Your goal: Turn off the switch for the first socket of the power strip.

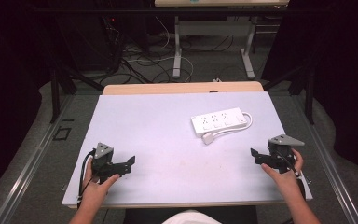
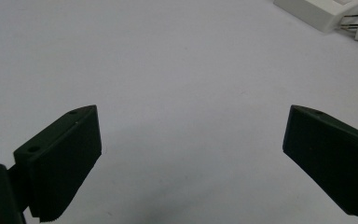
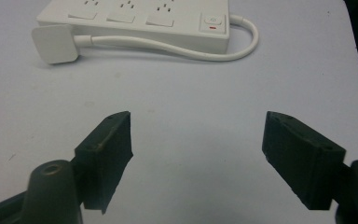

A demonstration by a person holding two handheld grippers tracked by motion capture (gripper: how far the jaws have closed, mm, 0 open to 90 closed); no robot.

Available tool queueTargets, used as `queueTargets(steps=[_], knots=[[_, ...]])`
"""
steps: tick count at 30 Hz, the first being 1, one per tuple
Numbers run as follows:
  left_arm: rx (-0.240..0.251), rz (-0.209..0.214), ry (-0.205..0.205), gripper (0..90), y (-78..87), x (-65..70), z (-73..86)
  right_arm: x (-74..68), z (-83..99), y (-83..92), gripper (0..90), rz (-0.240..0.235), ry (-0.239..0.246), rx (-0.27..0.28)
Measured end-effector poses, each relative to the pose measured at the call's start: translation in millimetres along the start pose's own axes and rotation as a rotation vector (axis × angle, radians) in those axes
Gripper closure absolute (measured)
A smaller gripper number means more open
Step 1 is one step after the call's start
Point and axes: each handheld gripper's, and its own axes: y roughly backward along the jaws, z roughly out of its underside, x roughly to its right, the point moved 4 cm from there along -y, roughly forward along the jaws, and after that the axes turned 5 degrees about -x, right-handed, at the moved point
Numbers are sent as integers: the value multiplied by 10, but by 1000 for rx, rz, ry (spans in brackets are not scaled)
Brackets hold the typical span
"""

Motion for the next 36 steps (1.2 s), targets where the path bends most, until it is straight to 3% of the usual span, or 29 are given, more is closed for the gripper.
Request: queueTargets(steps=[8, 18, 19, 30, 36], knots=[[-2, 1, -12, 47, 8, 13, 4, 2, -32, -2, 311, 1, -3, 1], [0, -5, -6, 53, 11, 10, 6, -36, -42, -44, 372, -52, -10, -26], [-2, -6, -6, 53, 13, 8, 7, -53, -45, -57, 378, -73, -12, -34], [1, -13, -1, 58, 6, 5, 11, -131, -116, -74, 402, -95, 40, -86], [4, -13, -2, 58, 10, 6, 13, -184, -153, -107, 435, -133, 77, -115]])
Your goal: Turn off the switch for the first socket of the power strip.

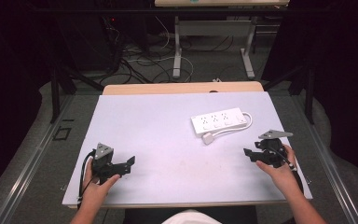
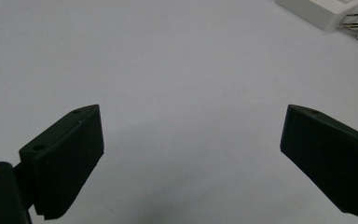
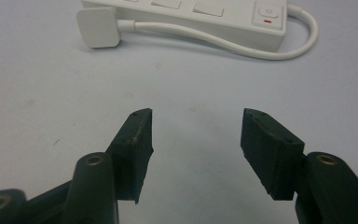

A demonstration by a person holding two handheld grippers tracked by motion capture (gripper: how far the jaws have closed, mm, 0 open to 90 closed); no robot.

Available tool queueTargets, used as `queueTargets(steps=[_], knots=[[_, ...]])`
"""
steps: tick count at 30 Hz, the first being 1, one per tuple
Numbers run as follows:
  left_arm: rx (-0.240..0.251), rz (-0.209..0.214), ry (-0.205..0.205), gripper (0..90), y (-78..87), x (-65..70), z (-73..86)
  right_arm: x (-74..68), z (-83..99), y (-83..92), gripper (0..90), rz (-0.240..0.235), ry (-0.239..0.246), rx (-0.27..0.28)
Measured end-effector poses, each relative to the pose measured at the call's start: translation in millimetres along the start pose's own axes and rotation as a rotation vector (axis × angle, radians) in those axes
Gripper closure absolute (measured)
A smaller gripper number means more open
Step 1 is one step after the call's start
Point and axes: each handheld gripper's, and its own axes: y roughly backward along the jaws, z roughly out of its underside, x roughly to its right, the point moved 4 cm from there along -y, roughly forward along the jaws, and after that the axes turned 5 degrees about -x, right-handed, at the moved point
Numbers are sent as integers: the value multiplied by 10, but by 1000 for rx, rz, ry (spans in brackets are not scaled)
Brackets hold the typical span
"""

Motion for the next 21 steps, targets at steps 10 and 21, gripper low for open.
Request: queueTargets(steps=[10, 21], knots=[[2, 2, 0, 59, 0, 4, 1, -79, -115, -86, 485, -48, 62, -114], [-1, 4, 3, 59, -2, 8, 4, -103, -235, -99, 575, -72, 86, -155]])
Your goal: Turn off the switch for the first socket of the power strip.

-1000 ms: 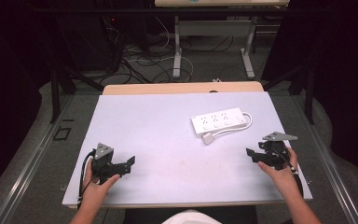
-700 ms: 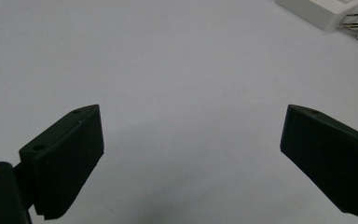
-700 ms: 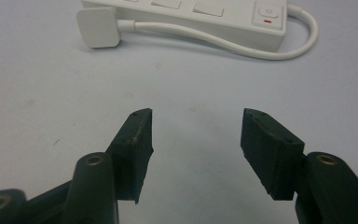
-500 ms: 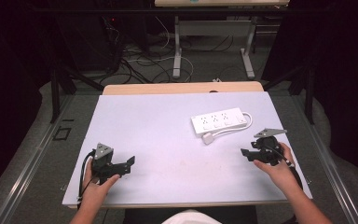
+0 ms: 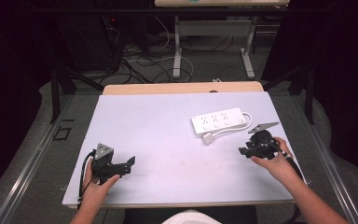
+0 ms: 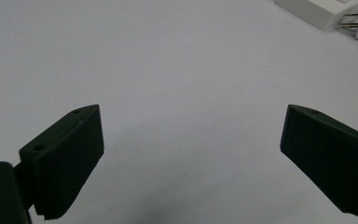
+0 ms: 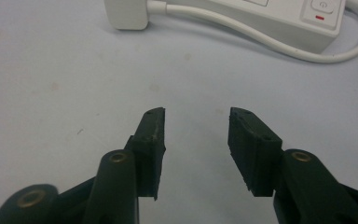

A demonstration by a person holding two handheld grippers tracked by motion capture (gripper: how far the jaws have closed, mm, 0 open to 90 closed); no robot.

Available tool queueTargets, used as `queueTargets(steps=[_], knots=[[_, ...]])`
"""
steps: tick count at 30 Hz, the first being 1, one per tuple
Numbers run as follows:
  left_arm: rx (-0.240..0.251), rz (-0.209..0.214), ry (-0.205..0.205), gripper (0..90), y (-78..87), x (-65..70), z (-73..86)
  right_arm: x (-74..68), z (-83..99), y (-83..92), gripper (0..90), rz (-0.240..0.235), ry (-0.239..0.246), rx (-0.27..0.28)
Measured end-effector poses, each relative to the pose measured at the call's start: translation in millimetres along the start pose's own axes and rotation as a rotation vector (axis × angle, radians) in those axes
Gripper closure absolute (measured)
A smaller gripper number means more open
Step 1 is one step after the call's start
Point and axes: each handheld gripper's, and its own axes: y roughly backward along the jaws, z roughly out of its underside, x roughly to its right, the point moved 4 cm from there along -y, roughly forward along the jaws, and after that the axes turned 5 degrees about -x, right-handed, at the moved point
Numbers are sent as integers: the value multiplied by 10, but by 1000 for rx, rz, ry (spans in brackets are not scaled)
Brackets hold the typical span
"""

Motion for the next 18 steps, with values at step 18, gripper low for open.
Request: queueTargets(steps=[18], knots=[[-6, 3, -1, 59, -1, 6, 3, 52, -237, 103, 771, -2, -78, -36]])
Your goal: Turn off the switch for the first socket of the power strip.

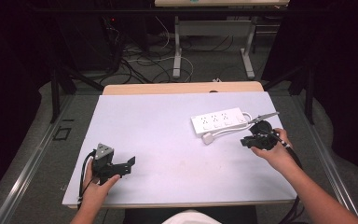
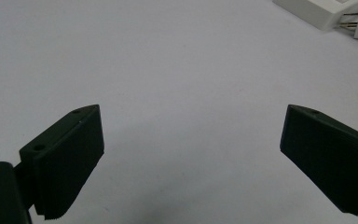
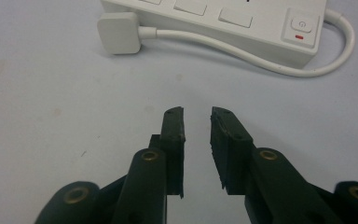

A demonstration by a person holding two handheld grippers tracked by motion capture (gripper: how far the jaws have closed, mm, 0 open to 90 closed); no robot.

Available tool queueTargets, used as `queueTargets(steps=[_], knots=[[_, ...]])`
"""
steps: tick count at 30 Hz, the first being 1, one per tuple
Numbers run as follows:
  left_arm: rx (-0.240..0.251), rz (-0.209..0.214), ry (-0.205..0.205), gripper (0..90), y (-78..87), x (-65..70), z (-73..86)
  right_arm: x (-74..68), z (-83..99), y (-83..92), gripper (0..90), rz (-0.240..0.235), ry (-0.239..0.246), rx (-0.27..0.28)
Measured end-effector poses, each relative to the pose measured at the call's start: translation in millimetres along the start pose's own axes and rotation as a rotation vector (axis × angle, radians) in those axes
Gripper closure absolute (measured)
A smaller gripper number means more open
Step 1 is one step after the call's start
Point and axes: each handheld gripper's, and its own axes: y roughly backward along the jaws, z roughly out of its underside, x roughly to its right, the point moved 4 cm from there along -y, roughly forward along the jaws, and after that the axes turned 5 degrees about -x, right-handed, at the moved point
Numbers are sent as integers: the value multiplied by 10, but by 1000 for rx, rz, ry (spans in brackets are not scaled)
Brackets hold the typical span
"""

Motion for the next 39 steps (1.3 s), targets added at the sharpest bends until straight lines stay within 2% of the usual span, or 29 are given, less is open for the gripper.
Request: queueTargets(steps=[5, 18, 21, 28, 33, 39], knots=[[-1, 1, -1, 59, -2, 2, 0, 46, -68, 25, 812, 18, -17, -13], [0, 2, 0, 59, -3, 3, 0, 100, -269, 39, 869, 20, -47, -29], [-1, 2, -1, 60, -4, 3, 0, 123, -342, 44, 900, 19, -71, -32], [-1, 3, -1, 60, -5, 3, 1, 158, -433, 42, 900, 7, -86, -48], [-3, 4, -4, 60, -7, 5, 1, 180, -520, 46, 900, 10, -97, -43], [-2, 5, -2, 60, -9, 3, 1, 204, -642, 27, 900, 14, -115, -64]])
